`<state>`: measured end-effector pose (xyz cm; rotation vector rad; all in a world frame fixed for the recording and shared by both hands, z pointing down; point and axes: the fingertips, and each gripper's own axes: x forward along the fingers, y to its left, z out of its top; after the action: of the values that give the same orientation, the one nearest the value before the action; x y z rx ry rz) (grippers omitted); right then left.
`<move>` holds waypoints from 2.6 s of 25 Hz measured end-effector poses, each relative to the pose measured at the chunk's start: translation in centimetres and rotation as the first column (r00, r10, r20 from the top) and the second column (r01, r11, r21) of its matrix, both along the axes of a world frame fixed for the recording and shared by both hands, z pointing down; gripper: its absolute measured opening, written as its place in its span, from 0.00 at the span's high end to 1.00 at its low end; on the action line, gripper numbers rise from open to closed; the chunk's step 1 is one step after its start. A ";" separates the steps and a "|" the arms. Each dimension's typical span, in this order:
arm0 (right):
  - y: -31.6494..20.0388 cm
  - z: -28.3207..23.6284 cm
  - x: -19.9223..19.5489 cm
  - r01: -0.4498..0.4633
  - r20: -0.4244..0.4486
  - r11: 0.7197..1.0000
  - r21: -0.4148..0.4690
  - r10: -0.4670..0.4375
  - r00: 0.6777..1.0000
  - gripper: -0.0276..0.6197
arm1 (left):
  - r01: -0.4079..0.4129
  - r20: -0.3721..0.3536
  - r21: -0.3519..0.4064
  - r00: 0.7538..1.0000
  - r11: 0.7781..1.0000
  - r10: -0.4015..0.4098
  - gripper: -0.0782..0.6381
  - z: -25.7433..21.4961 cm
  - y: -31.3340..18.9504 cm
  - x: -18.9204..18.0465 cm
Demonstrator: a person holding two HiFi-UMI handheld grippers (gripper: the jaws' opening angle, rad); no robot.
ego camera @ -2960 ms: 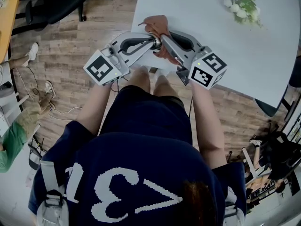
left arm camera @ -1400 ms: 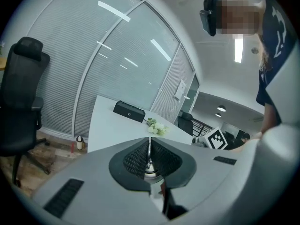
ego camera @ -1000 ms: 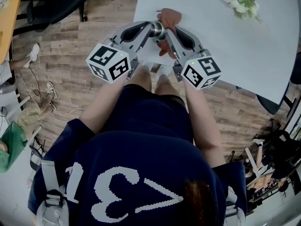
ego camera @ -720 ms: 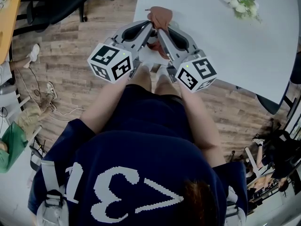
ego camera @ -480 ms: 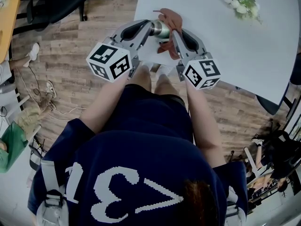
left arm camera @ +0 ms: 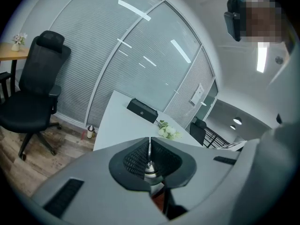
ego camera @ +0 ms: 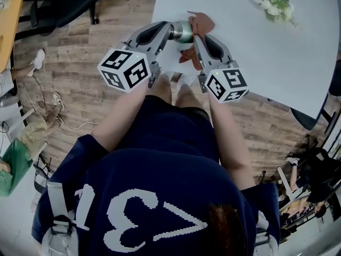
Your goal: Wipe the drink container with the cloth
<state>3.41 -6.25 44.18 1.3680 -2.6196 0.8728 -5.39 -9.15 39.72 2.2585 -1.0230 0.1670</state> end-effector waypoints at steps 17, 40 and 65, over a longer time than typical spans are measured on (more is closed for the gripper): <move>1.1 -0.6 -0.8 0.028 -0.079 0.997 0.075 -0.022 0.997 0.87 | 0.032 -0.003 -0.038 0.999 0.999 -0.032 0.86 -0.1 -0.3 0.3; 0.8 3.9 2.7 -0.074 -0.103 0.995 -0.062 0.068 0.992 0.87 | -0.283 0.074 0.026 0.957 0.959 0.281 0.86 -0.3 0.5 2.6; 1.1 5.2 2.7 -0.082 -0.243 0.996 -0.041 0.070 0.967 0.87 | 0.053 -0.127 -0.173 0.989 0.984 -0.076 0.86 0.4 -1.4 0.2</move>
<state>6.14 -5.19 49.36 1.4675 -2.3623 0.7230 -5.19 -10.60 40.08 2.0519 -0.9726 0.0706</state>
